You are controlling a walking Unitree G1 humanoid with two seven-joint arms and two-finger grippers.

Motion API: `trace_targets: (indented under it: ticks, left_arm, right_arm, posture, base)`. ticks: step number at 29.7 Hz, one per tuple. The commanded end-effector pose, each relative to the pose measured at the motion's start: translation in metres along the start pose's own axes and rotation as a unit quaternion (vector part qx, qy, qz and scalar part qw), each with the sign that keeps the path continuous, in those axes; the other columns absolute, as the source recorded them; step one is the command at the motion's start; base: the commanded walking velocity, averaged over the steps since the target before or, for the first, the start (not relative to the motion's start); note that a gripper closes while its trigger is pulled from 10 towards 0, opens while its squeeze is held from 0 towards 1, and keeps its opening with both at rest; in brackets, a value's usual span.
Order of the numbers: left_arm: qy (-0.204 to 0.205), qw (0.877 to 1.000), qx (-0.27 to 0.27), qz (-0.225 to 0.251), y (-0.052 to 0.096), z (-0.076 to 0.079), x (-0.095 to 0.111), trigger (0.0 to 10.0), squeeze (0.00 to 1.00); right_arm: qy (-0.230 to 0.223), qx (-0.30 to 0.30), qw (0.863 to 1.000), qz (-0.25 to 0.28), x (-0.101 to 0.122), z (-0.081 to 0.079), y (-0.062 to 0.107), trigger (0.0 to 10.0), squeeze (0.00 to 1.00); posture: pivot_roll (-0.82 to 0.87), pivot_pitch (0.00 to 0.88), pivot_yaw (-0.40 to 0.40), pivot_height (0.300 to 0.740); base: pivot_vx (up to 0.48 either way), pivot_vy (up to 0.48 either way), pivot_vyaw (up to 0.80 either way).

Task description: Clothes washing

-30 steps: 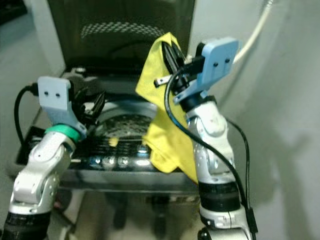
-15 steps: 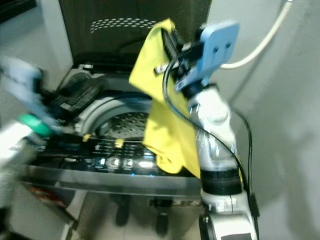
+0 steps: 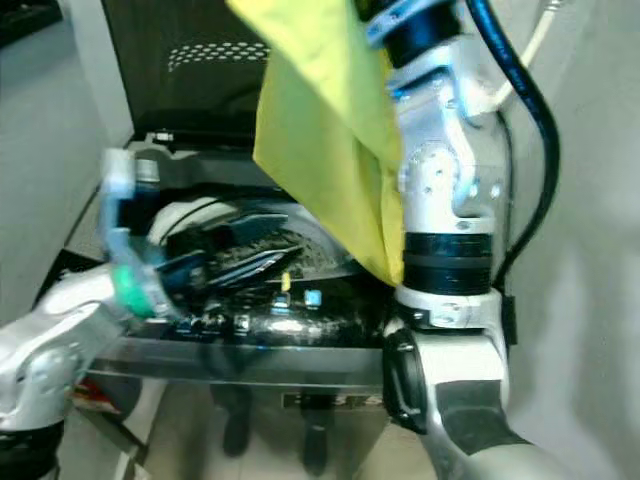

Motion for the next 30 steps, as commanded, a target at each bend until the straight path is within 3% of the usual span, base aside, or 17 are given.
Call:
trace_targets:
  ticks: [1, 4, 6, 7, 10, 12, 13, 14, 15, 16, 18, 21, 22, 23, 26, 29, 30]
  left_arm:
    - [-0.009, 1.000, 0.005, -0.011, -0.005, -0.011, -0.005, 10.0, 0.00]
    - [-0.016, 0.999, 0.035, -0.018, -0.016, -0.037, -0.008, 10.0, 0.00]
    - [-0.033, 0.995, 0.094, -0.024, -0.016, -0.067, -0.008, 10.0, 0.00]
    - [-0.033, 0.995, 0.094, -0.024, -0.016, -0.067, -0.008, 10.0, 0.00]
    - [-0.097, 0.974, 0.203, -0.028, -0.011, -0.114, 0.006, 10.0, 0.00]
    - [-0.121, 0.965, 0.232, -0.024, -0.007, -0.125, 0.015, 10.0, 0.00]
    - [-0.192, 0.925, 0.329, -0.012, 0.007, -0.148, 0.042, 10.0, 0.00]
    - [-0.192, 0.925, 0.329, -0.012, 0.007, -0.148, 0.042, 10.0, 0.00]
    - [-0.221, 0.903, 0.368, -0.005, 0.015, -0.156, 0.054, 10.0, 0.00]
    - [-0.287, 0.844, 0.453, 0.007, 0.040, -0.172, 0.083, 10.0, 0.00]
    - [-0.287, 0.844, 0.453, 0.007, 0.040, -0.172, 0.083, 10.0, 0.00]
    - [-0.358, 0.775, 0.520, 0.028, 0.071, -0.178, 0.114, 10.0, 0.00]
    - [-0.358, 0.775, 0.520, 0.028, 0.071, -0.178, 0.114, 10.0, 0.00]
    - [-0.369, 0.756, 0.539, 0.040, 0.083, -0.177, 0.123, 10.0, 0.00]
    - [-0.369, 0.756, 0.539, 0.040, 0.083, -0.177, 0.123, 10.0, 0.00]
    - [-0.372, 0.749, 0.546, 0.046, 0.098, -0.172, 0.117, 10.0, 0.00]
    - [-0.363, 0.760, 0.537, 0.047, 0.101, -0.163, 0.101, 10.0, 0.00]
  right_arm:
    - [-0.019, 0.067, 0.997, 0.019, 0.013, -0.027, -0.008, 10.0, 0.00]
    - [-0.054, 0.116, 0.992, 0.015, 0.019, -0.042, 0.000, 10.0, 0.00]
    - [-0.089, 0.150, 0.985, 0.016, 0.028, -0.051, 0.012, 10.0, 0.00]
    - [-0.089, 0.150, 0.985, 0.016, 0.028, -0.051, 0.012, 10.0, 0.00]
    - [-0.109, 0.171, 0.979, -0.006, 0.028, -0.058, 0.034, 10.0, 0.00]
    - [-0.107, 0.170, 0.979, -0.029, 0.020, -0.058, 0.042, 10.0, 0.00]
    - [-0.103, 0.168, 0.978, -0.067, 0.004, -0.058, 0.054, 10.0, 0.00]
    - [-0.103, 0.168, 0.978, -0.067, 0.004, -0.058, 0.054, 10.0, 0.00]
    - [-0.101, 0.167, 0.977, -0.081, -0.002, -0.059, 0.059, 10.0, 0.00]
    - [-0.073, 0.151, 0.977, -0.132, -0.025, -0.054, 0.074, 10.0, 0.00]
    - [-0.073, 0.151, 0.977, -0.132, -0.025, -0.054, 0.074, 10.0, 0.00]
    - [-0.009, 0.112, 0.970, -0.214, -0.063, -0.038, 0.095, 10.0, 0.00]
    - [-0.009, 0.112, 0.970, -0.214, -0.063, -0.038, 0.095, 10.0, 0.00]
    - [0.024, 0.084, 0.967, -0.238, -0.079, -0.027, 0.097, 10.0, 0.00]
    - [0.024, 0.084, 0.967, -0.238, -0.079, -0.027, 0.097, 10.0, 0.00]
    - [0.091, 0.002, 0.956, -0.278, -0.119, -0.003, 0.092, 10.0, 0.00]
    - [0.103, -0.035, 0.953, -0.283, -0.143, 0.000, 0.082, 10.0, 0.00]
  posture:
    - [-0.02, 0.023, 0.070, 0.740]
    - [-0.04, 0.030, 0.079, 0.740]
    - [-0.04, 0.033, 0.083, 0.740]
    - [-0.04, 0.033, 0.083, 0.740]
    - [-0.05, 0.040, 0.091, 0.740]
    - [-0.05, 0.041, 0.091, 0.740]
    - [-0.05, 0.046, 0.092, 0.740]
    - [-0.05, 0.046, 0.092, 0.740]
    - [-0.05, 0.046, 0.092, 0.740]
    - [-0.05, 0.050, 0.091, 0.740]
    - [-0.05, 0.050, 0.091, 0.740]
    - [-0.04, 0.051, 0.086, 0.740]
    - [-0.04, 0.051, 0.086, 0.740]
    - [-0.04, 0.048, 0.080, 0.740]
    - [-0.04, 0.048, 0.080, 0.740]
    - [-0.01, 0.045, 0.067, 0.740]
    - [0.02, 0.048, 0.054, 0.740]
  base:
    - [0.000, 0.000, 0.00]
    - [0.000, 0.000, 0.00]
    - [0.000, 0.000, 0.00]
    - [0.000, 0.000, 0.00]
    - [0.000, 0.000, 0.00]
    - [0.000, 0.000, 0.00]
    - [0.000, 0.000, 0.00]
    - [0.000, 0.000, 0.00]
    - [0.000, 0.000, 0.00]
    - [0.000, 0.000, 0.00]
    - [0.000, 0.000, 0.00]
    - [0.000, 0.000, 0.00]
    - [0.000, 0.000, 0.00]
    - [0.000, 0.000, 0.00]
    - [0.000, 0.000, 0.00]
    - [0.000, 0.000, 0.00]
    - [0.000, 0.000, 0.00]
Point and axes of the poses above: a point about 5 cm out from each wrist's last joint towards the gripper, its own y axis pointing back from the gripper into the wrist, its own x axis along the axis of the wrist's last joint, z = x × y, the point moved 5 cm from there along -y, pointing out of the wrist towards the gripper, and after that the axes turned 3 degrees about -y, right-handed, at the moved point
